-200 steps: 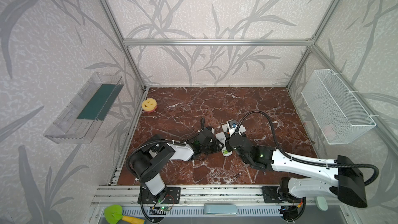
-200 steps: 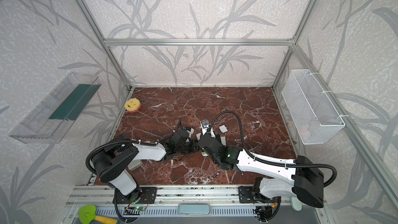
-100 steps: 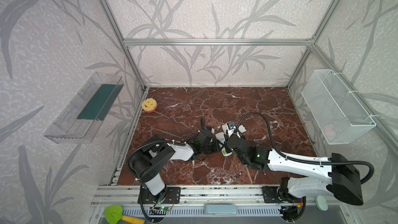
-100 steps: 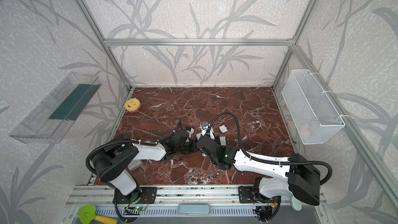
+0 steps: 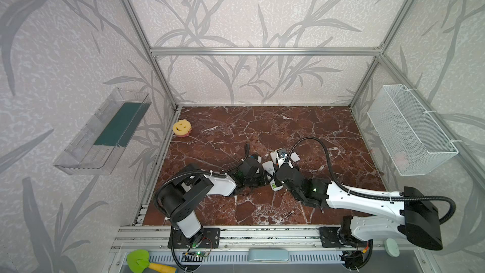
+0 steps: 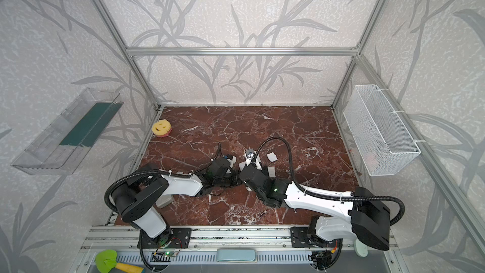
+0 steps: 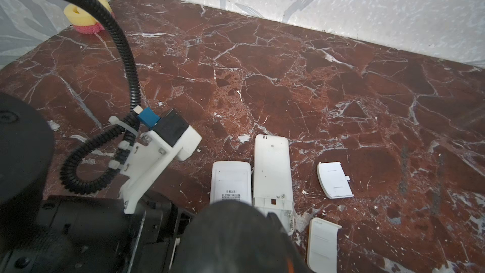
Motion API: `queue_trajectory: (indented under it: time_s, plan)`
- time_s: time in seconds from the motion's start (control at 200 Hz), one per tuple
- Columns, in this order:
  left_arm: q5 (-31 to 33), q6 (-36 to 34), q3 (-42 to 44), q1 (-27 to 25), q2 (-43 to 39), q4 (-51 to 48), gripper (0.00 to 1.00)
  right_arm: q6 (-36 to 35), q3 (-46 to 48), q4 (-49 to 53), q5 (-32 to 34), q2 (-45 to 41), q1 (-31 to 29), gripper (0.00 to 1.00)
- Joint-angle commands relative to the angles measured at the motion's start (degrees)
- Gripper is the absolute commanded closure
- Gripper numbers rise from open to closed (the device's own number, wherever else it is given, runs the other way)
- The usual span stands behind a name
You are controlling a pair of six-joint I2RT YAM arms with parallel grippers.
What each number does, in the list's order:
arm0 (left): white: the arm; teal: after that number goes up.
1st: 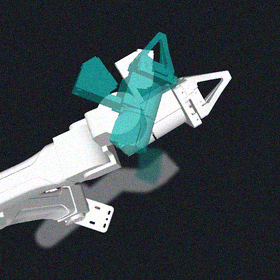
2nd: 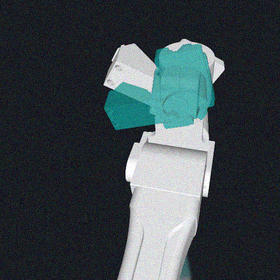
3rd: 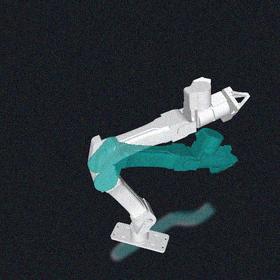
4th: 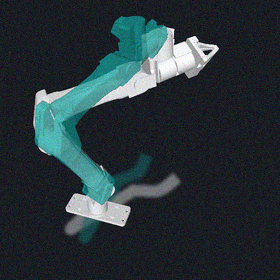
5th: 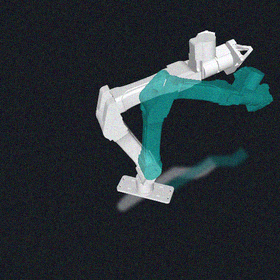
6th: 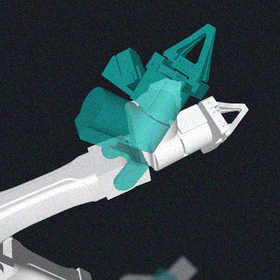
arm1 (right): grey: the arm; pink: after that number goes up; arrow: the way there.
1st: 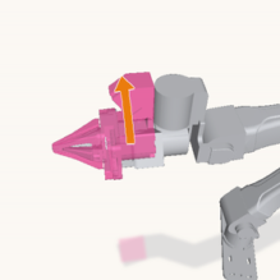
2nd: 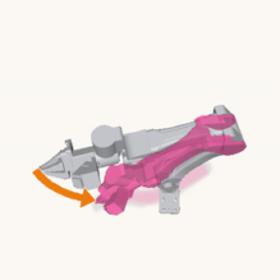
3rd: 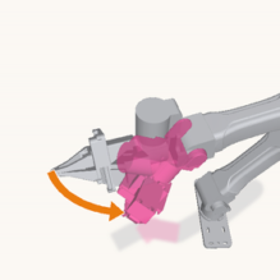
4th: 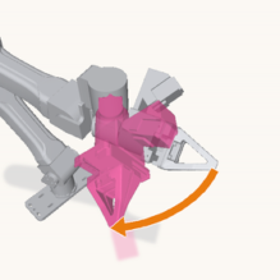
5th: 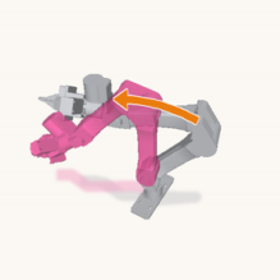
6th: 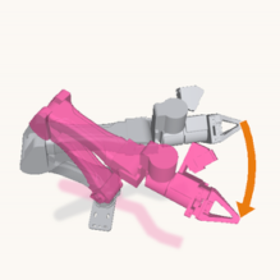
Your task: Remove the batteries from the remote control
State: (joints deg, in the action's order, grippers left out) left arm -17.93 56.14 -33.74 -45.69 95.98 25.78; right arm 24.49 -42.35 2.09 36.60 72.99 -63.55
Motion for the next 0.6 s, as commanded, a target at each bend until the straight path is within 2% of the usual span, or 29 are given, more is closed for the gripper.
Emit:
queue_trajectory:
  time_s: [0.0,0.595]
  plan:
    - [0.5,-0.3,0.7,-0.2,1.6,-6.1,0.59,-1.9,-0.3,2.3,1.3,0.5,-0.3,1.0]
    - [0.3,0.1,0.8,-0.1,2.7,-6.3,0.59,-7.7,-3.5,5.0,0.2,5.8,-2.8,1.0]
